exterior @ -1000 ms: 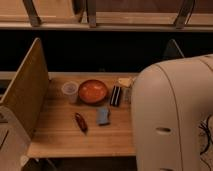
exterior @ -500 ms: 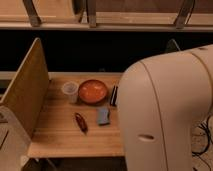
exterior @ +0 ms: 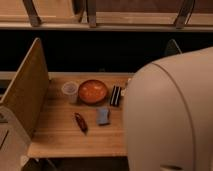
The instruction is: Place the white sponge in the ceramic cup
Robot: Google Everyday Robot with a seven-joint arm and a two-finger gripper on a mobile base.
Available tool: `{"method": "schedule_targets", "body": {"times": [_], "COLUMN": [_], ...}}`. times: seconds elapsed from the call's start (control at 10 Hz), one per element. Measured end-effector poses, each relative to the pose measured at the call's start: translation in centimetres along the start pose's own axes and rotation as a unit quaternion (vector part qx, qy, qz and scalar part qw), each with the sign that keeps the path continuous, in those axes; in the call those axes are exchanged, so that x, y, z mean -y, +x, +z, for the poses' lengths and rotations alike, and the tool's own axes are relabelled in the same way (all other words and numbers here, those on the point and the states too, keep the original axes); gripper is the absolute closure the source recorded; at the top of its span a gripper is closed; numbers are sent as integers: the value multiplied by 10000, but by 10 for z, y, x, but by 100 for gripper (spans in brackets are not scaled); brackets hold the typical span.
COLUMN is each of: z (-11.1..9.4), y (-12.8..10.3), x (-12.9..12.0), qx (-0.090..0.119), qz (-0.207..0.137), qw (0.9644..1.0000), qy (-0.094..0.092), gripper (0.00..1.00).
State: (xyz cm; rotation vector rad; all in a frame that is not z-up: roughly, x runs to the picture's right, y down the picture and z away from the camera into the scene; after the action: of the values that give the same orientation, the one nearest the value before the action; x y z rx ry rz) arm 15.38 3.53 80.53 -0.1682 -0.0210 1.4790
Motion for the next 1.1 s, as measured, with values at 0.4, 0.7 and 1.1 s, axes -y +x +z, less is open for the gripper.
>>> {"method": "schedule_targets", "body": {"times": [0.4,0.7,1.1], "z": [-4,-11,11], "y": [54,68,66], "x": [-105,-142,-129], "qx": [-778,-987,-1243], "qz": [-393,-471,-352], "qw": [9931,9877,9872], "qy": [-789,-1116,-940], "gripper": [20,20,20]}}
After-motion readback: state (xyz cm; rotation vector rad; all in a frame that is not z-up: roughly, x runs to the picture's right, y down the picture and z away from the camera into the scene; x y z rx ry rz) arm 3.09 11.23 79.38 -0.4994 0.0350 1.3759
